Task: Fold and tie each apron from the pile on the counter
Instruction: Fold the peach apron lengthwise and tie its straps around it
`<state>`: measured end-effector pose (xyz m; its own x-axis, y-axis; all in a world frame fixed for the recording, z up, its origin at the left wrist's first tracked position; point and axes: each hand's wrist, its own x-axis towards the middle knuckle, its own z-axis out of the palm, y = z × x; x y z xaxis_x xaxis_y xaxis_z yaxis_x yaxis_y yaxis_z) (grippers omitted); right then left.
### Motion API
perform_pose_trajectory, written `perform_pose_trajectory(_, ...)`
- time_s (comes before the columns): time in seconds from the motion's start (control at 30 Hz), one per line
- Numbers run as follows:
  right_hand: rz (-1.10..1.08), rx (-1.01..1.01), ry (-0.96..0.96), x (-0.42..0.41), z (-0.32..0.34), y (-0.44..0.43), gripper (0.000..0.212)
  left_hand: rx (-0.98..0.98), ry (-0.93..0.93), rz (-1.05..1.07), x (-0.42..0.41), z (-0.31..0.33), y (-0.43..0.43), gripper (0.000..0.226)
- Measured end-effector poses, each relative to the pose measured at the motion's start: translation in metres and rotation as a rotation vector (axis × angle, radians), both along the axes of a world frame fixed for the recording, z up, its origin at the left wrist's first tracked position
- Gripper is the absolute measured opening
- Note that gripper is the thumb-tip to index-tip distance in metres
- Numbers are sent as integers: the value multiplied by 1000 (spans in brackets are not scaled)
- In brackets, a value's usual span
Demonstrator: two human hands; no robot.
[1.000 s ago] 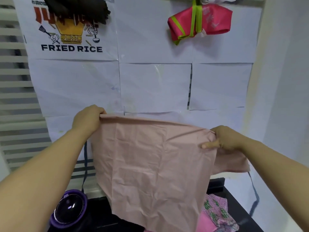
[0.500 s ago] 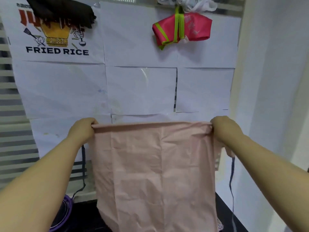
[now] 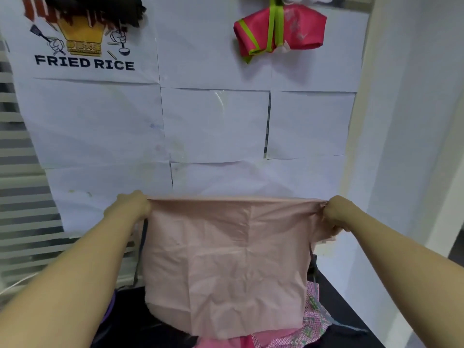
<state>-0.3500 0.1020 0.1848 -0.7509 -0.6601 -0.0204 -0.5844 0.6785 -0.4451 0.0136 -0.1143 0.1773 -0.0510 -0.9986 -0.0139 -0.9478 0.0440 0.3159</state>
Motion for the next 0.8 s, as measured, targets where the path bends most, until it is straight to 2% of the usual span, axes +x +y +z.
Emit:
perform_pose_trajectory(0.03, -24, -176, -264, 4, -5, 2, 19, 36, 170, -39, -2, -1, 5, 37)
perform_pose_trajectory(0.07, -53, -384, -541, 7, -9, 4, 25, 60, 429, -70, -5, 0, 8, 40)
perform_pose_trajectory(0.13, -97, -745, -930, 13, -23, 7, 47, 125, 1043, -30, -13, -5, 19, 51)
perform_pose_trajectory(0.17, -91, -861, -997, 17, -27, 8, 48, 90, 1239, -25, -17, -6, 28, 51)
perform_pose_trajectory(0.2, -72, -959, -991, 22, -30, 8, 45, 13, 1352, -42, -20, -7, 34, 48)
perform_pose_trajectory(0.27, -23, -1135, -832, 28, -33, 11, 38, -255, 1455, -58, -21, -6, 44, 43)
perform_pose_trajectory(0.3, 0, -1196, -689, 32, -34, 15, 39, -388, 1466, -45, -18, -7, 49, 43)
perform_pose_trajectory(0.33, 6, -1216, -522, 33, -36, 18, 41, -534, 1428, -29, -13, -8, 51, 43)
perform_pose_trajectory(0.4, -36, -1176, -202, 35, -51, 32, 45, -741, 1209, -47, 0, -19, 65, 40)
perform_pose_trajectory(0.47, -121, -1025, -32, 32, -87, 50, 40, -750, 945, -91, 11, -50, 81, 38)
perform_pose_trajectory(0.5, -157, -896, 20, 31, -107, 60, 38, -680, 836, -113, 15, -64, 90, 35)
perform_pose_trajectory(0.53, -157, -684, 86, 28, -131, 70, 38, -541, 711, -135, 21, -83, 94, 31)
perform_pose_trajectory(0.6, -29, -77, 212, 26, -169, 86, 39, -102, 327, -252, 37, -120, 98, 23)
perform_pose_trajectory(0.63, 49, 226, 190, 29, -182, 94, 34, 143, 120, -323, 45, -136, 101, 20)
perform_pose_trajectory(0.67, 124, 432, 130, 32, -194, 100, 28, 331, -38, -356, 53, -149, 103, 20)
perform_pose_trajectory(0.73, 245, 653, 34, 38, -212, 109, 21, 541, -161, -332, 64, -164, 110, 23)
perform_pose_trajectory(0.8, 303, 755, 28, 43, -222, 113, 14, 641, -193, -271, 70, -172, 118, 33)
